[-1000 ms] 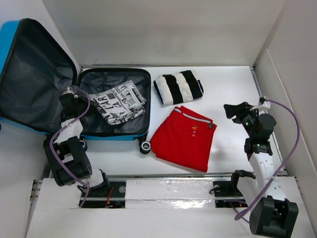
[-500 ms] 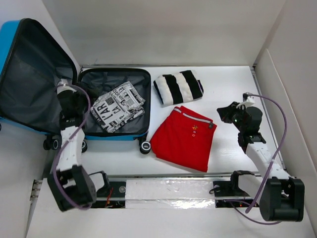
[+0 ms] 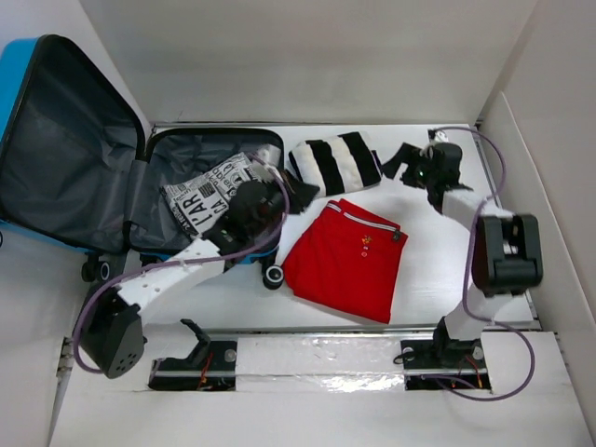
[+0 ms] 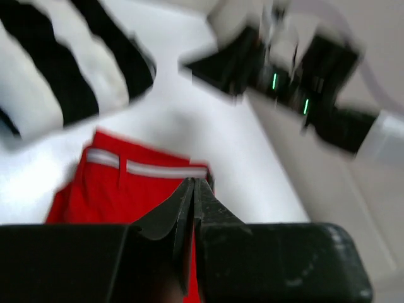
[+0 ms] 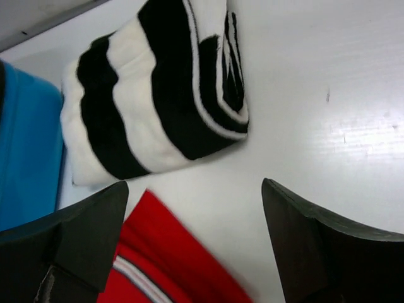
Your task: Pack the luggage
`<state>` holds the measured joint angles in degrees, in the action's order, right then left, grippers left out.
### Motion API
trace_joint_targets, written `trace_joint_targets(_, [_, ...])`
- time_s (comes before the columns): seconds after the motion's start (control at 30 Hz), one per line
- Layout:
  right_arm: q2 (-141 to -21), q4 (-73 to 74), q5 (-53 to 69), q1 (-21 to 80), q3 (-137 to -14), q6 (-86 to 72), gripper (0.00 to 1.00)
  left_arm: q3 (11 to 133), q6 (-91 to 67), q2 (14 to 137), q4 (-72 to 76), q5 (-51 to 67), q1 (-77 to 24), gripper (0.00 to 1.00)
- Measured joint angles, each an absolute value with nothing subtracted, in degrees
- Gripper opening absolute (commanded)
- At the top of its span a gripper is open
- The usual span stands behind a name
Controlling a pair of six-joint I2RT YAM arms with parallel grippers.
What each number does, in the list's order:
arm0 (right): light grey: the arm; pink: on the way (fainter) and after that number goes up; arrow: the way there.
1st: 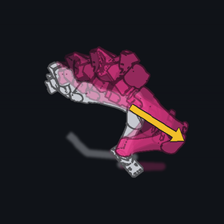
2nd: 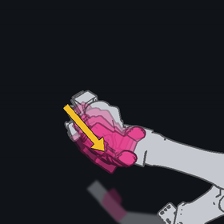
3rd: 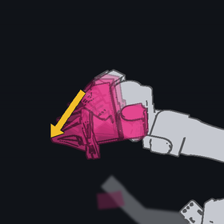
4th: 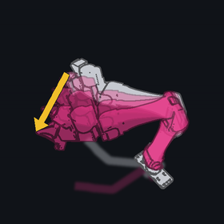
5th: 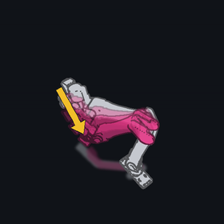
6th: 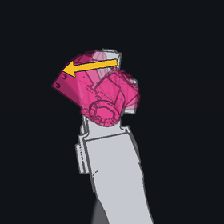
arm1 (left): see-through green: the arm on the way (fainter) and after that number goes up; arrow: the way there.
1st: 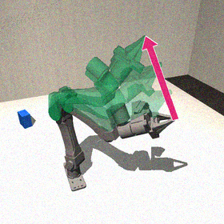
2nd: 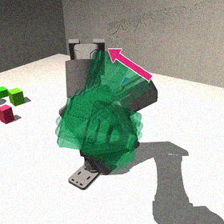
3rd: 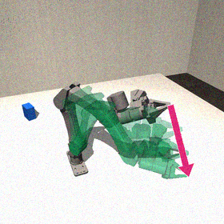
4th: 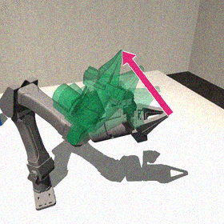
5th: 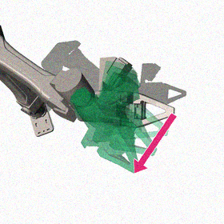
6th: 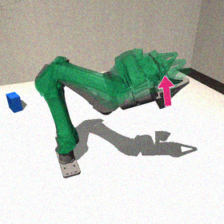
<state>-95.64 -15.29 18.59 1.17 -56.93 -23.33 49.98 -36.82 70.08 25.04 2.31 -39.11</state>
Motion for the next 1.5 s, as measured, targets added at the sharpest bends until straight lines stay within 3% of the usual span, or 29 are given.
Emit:
trace_joint_targets(0.1, [-106.8, -12.0, 19.3, 1.6, -70.4, -22.7, 0.92, 45.6, -35.5, 73.1, 25.0, -1.5, -45.6, 0.02])
trace_joint_targets(0.2, [-114.4, -9.6, 19.7, 2.8, -79.0, -22.7, 0.93, 43.8, -33.8, 74.3, 23.5, -4.1, -51.1, 0.19])
trace_joint_targets(0.37, [-124.3, -5.1, 20.0, 5.5, -89.1, -22.8, 0.87, 39.1, -33.0, 72.1, 25.2, -4.8, -55.0, 0.30])
trace_joint_targets(0.4, [-125.7, -4.6, 20.1, 6.0, -90.1, -23.0, 0.61, 37.3, -33.1, 70.9, 25.5, -4.8, -55.1, 0.31])
trace_joint_targets(0.47, [-128.3, -4.0, 20.3, 6.8, -91.7, -23.6, 0.32, 34.2, -33.1, 69.0, 25.6, -5.0, -55.0, 0.32])
trace_joint_targets(0.5, [-129.1, -4.2, 20.3, 7.0, -91.8, -24.4, 0.07, 33.2, -33.1, 68.6, 25.7, -5.0, -55.0, 0.33])
trace_joint_targets(0.53, [-129.6, -4.6, 20.7, 7.2, -91.8, -25.4, 0.02, 32.5, -33.1, 68.4, 25.8, -5.0, -55.0, 0.34])
trace_joint_targets(0.7, [-127.2, -15.7, 21.5, 5.3, -83.0, -33.8, 0.00, 32.0, -33.2, 70.2, 27.9, -4.2, -55.0, 0.48])
trace_joint_targets(0.97, [-111.7, -34.8, 17.4, -6.2, -52.2, -48.3, 0.00, 46.2, -33.6, 89.4, 28.9, 0.9, -55.0, 0.48])
trace_joint_targets(1.07, [-106.7, -41.5, 13.7, -8.8, -42.0, -53.0, 0.13, 54.8, -34.5, 96.0, 28.8, 1.6, -54.7, 0.45])
trace_joint_targets(1.13, [-105.5, -46.5, 11.8, -8.3, -36.4, -56.7, 0.27, 59.8, -35.5, 99.3, 28.9, 2.0, -54.2, 0.45])
trace_joint_targets(1.17, [-105.5, -48.9, 11.1, -7.5, -34.4, -58.4, 0.36, 62.5, -36.1, 101.1, 29.2, 2.0, -53.9, 0.45])
trace_joint_targets(1.2, [-105.5, -51.0, 10.5, -6.6, -32.7, -60.1, 0.53, 65.2, -36.8, 102.9, 29.0, 2.2, -53.4, 0.46])
trace_joint_targets(1.23, [-105.6, -53.9, 10.0, -5.6, -31.3, -61.8, 0.59, 68.0, -37.6, 105.0, 29.0, 2.4, -52.8, 0.47])
trace_joint_targets(1.37, [-107.5, -63.4, 11.2, -3.0, -29.9, -65.8, 0.73, 79.4, -40.3, 114.4, 27.7, 2.7, -50.5, 0.54])
trace_joint_targets(1.5, [-109.6, -68.7, 15.3, -5.1, -29.7, -66.8, 0.93, 82.7, -42.3, 119.8, 24.5, 1.4, -49.2, 0.67])
